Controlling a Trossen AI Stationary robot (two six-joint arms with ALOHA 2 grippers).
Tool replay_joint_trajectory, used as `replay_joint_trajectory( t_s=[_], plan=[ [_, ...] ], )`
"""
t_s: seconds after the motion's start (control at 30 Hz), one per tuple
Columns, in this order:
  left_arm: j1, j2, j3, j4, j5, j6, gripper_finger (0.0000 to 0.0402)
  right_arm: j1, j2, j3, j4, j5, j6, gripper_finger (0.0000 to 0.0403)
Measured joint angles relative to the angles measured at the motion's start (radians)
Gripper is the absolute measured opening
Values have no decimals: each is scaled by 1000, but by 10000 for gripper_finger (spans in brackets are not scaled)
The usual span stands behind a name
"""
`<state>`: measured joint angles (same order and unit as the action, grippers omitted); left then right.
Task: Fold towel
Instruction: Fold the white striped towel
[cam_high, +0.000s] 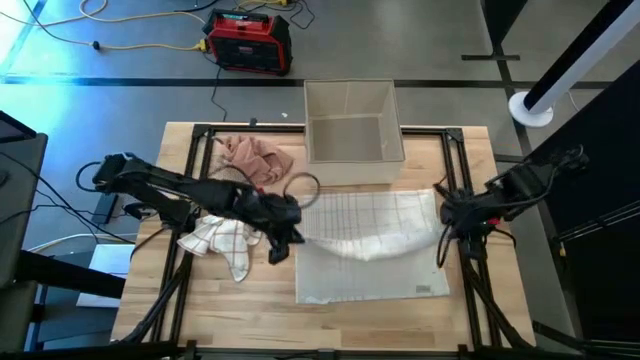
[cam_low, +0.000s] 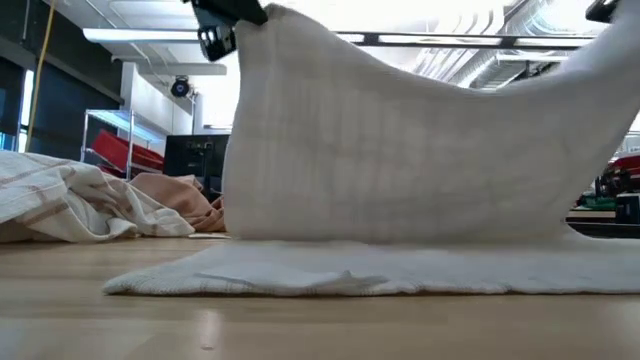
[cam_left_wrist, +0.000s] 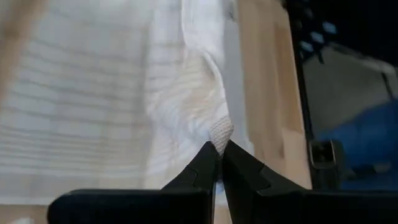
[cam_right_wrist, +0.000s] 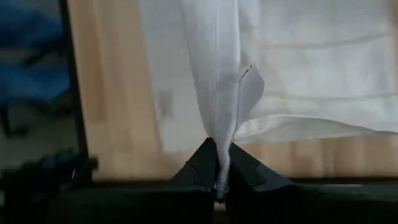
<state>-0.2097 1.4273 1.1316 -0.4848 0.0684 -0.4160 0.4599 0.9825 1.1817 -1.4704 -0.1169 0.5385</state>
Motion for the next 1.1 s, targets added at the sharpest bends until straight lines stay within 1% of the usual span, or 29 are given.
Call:
replay_joint_trajectory(
  t_s=[0.1,0.2,0.23,0.37,0.5,0.6,0.73,0.87,0.93,1.0,1.1],
  plan=[
    [-1,65,0,15,51,3,7,0,24,-102,44,-98,-39,0],
    [0,119,0,37,94,0,7,1,26,-221,165,-201,-33,0],
    [0,134,0,41,112,-3,7,2,25,-252,195,-219,-20,0],
    [-15,181,0,40,158,-10,7,22,25,-347,316,-244,2,0],
    [-22,209,0,39,159,-33,7,53,26,-430,401,-253,39,0],
    [-22,217,0,38,159,-39,11,69,26,-482,439,-288,85,0],
    [-23,219,0,34,165,-45,45,95,27,-512,458,-328,117,0],
    [-18,219,0,6,245,-51,92,111,32,-509,460,-359,120,1],
    [-14,219,0,-24,251,-54,114,116,33,-509,460,-373,137,4],
    [-11,219,0,-50,248,-60,133,117,33,-509,465,-375,162,18],
    [-6,219,0,-52,241,-74,155,117,33,-509,488,-375,202,60]
  ],
)
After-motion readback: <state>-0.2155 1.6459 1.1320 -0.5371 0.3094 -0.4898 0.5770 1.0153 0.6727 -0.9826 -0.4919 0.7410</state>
